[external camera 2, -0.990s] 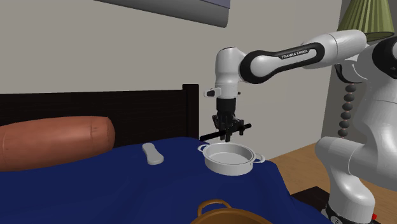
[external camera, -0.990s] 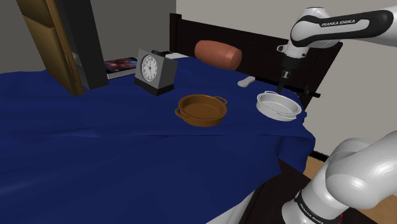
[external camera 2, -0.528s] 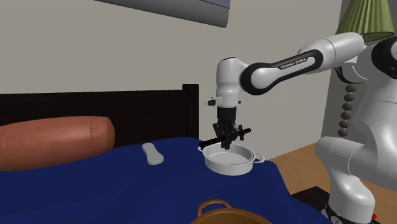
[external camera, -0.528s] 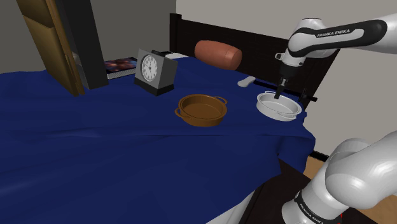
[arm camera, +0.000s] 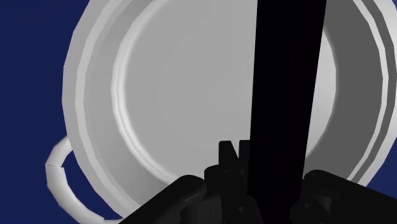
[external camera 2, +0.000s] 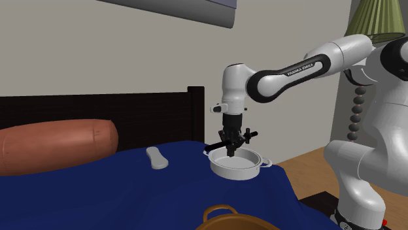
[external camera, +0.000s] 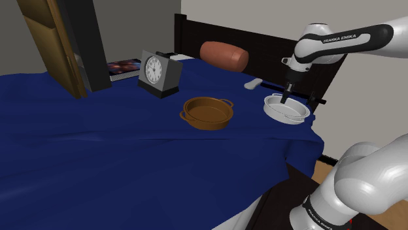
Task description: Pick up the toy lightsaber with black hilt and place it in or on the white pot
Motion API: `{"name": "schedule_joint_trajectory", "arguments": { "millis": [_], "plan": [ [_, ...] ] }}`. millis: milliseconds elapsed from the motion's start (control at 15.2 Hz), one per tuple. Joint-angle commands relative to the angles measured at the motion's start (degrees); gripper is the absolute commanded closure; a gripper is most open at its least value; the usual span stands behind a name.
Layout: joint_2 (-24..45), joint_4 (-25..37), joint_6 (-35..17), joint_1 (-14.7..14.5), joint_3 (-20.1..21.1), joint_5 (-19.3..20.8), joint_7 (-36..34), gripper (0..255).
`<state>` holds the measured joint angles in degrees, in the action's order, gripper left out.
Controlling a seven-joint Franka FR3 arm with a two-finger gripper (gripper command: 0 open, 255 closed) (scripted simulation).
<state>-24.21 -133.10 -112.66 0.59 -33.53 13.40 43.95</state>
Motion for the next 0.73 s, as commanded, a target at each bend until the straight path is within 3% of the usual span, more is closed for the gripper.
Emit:
{"name": "schedule_joint_trajectory", "arguments": {
  "millis": [0, 132, 198, 528, 660],
  "plan": [
    [0.3, -0.7, 0.2, 0.1, -0.1, 0.1, 0.0, 255],
    [0.3, -0.7, 0.2, 0.1, -0.1, 0.1, 0.0, 255],
    [0.2, -0.9, 0.2, 0.1, 0.0, 0.1, -0.1, 0],
    [0.3, -0.7, 0.2, 0.1, -0.1, 0.1, 0.0, 0],
    [-0.5, 2.4, 4.2, 0.0, 0.7, -0.1, -0.1, 0]
  ]
}}
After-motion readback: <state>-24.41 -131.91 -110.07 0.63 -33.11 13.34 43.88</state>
